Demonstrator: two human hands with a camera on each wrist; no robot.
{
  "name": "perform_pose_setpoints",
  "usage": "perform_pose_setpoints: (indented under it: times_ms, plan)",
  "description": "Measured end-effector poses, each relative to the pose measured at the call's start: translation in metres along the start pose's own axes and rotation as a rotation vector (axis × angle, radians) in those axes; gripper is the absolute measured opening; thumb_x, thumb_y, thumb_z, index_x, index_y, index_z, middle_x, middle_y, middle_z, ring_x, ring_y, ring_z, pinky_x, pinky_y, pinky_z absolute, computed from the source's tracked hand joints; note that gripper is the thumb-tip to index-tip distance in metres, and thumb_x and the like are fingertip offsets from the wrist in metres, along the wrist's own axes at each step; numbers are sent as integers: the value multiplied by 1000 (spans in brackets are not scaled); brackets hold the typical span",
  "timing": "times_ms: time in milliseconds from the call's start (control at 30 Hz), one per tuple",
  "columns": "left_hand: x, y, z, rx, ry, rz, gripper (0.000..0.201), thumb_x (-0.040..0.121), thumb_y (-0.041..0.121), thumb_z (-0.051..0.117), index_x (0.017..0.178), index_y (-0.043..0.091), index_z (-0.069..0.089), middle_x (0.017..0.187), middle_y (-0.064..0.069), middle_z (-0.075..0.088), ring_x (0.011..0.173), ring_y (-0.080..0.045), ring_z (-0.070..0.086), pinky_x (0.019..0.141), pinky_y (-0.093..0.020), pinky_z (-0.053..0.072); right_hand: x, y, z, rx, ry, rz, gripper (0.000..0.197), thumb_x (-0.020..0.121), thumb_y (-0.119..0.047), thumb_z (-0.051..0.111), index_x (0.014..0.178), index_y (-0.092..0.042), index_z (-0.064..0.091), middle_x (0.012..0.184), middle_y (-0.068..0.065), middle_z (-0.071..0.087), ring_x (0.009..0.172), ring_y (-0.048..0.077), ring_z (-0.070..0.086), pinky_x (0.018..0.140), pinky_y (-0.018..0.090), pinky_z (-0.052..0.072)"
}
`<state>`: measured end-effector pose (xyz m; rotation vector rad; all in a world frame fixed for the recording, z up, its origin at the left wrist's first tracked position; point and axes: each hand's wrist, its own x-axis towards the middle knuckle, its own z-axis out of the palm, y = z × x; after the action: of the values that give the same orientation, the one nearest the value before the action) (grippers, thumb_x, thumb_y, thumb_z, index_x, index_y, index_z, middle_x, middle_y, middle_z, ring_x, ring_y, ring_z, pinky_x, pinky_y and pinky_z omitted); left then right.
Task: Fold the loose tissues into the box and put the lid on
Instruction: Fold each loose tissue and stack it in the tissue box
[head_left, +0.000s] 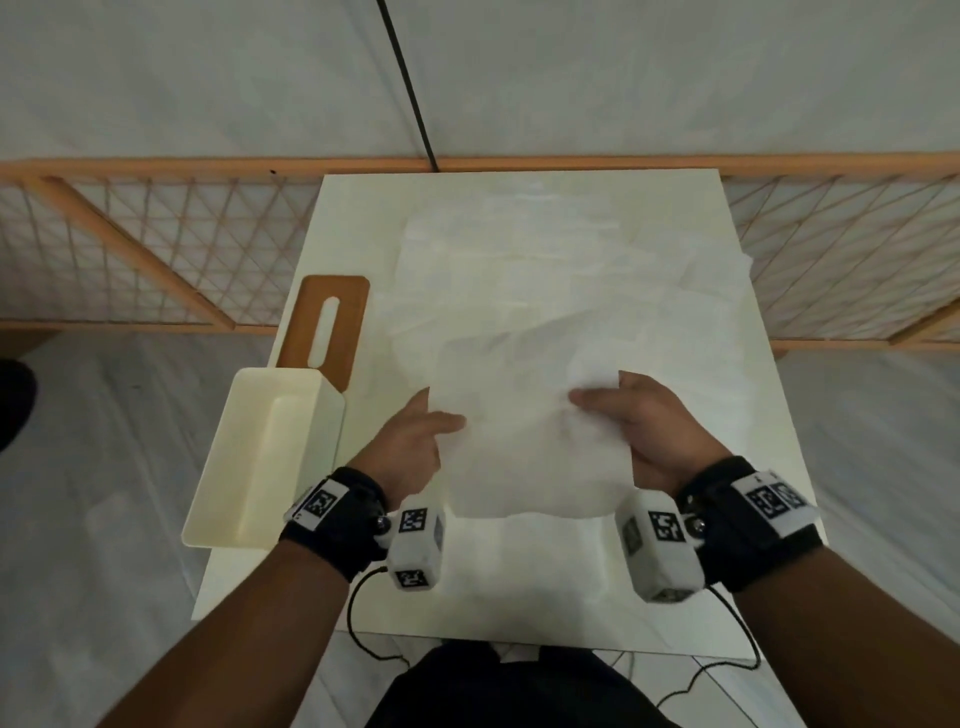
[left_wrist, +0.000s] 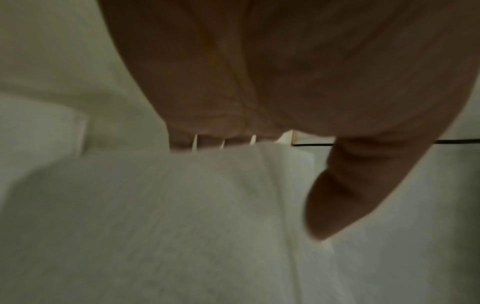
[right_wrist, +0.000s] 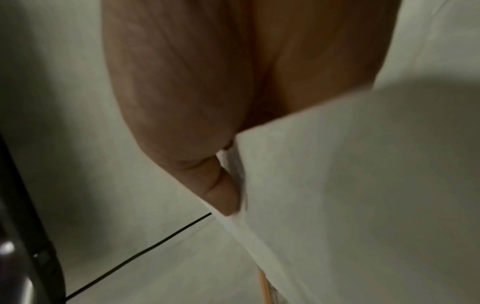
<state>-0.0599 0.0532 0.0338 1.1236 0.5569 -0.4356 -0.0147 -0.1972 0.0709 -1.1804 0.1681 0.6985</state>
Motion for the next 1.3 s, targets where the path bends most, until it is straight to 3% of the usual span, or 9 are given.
perform_pose_setpoints:
  times_ms: [233, 400, 633, 733, 800, 900, 967, 1133, 1300]
  plan:
    - [-5, 3, -4, 190, 164, 153, 29, 91, 2, 63, 119, 7, 66, 113, -9, 74, 107, -30, 69, 95, -46, 54, 3, 14, -15, -203, 134, -25, 14, 94, 0, 61, 104, 1, 71, 101, 22, 74, 92, 36, 70, 88, 50, 55]
    - [-15, 10, -6, 180, 207, 172, 19, 95, 8, 60, 109, 4, 72, 110, -11, 74, 105, -31, 69, 93, -42, 54, 4, 20, -17, -244, 166, -56, 10, 92, -1, 64, 100, -1, 71, 92, 17, 75, 87, 36, 69, 78, 44, 56]
    - [-14, 3, -10, 247, 203, 228, 45, 90, -2, 64, 130, 18, 57, 111, -9, 74, 110, -32, 67, 93, -44, 54, 7, 18, -17, -363, 119, -128, 72, 86, 6, 66, 137, -40, 45, 96, 22, 74, 84, 43, 69, 74, 48, 55]
    - [-13, 1, -17, 335, 179, 295, 84, 89, 2, 67, 147, 49, 27, 108, -14, 73, 104, -27, 70, 89, -42, 55, 6, 17, -16, -495, 98, -142, 57, 82, 8, 67, 122, -33, 64, 99, 25, 71, 92, 51, 64, 84, 58, 55]
    - [-15, 2, -20, 431, 149, 362, 78, 90, 4, 67, 139, 57, 37, 102, -13, 74, 96, -27, 70, 88, -41, 55, 7, 19, -15, -529, 130, -155, 37, 80, -7, 73, 108, -30, 72, 101, 29, 68, 91, 50, 64, 85, 59, 54]
    - [-15, 1, -22, 649, 201, 416, 44, 87, 15, 70, 114, 49, 66, 89, -23, 66, 76, -38, 58, 88, -48, 57, 9, 23, -14, -563, 188, -200, 19, 81, -32, 74, 101, -31, 74, 98, 37, 61, 76, 37, 61, 74, 55, 55]
    - [-15, -2, -23, 687, 225, 438, 27, 88, 17, 72, 103, 40, 73, 95, -9, 73, 79, -37, 61, 88, -50, 57, 10, 25, -16, -598, 213, -228, 13, 84, -30, 73, 97, -32, 74, 85, 37, 57, 68, 32, 54, 63, 45, 51]
    - [-15, -6, -25, 765, 290, 528, 16, 90, 21, 72, 89, 38, 74, 89, 8, 73, 80, -9, 62, 77, -26, 51, 9, 29, -24, -735, 264, -226, 9, 88, -17, 74, 87, -26, 72, 58, 5, 49, 52, 12, 43, 55, 28, 38]
    - [-21, -11, -27, 888, 321, 573, 10, 89, 26, 72, 91, 35, 72, 119, 10, 57, 113, -3, 53, 90, -22, 44, 4, 35, -29, -952, 301, -317, 12, 85, -21, 77, 82, -31, 71, 99, -9, 64, 87, 5, 58, 74, 19, 43]
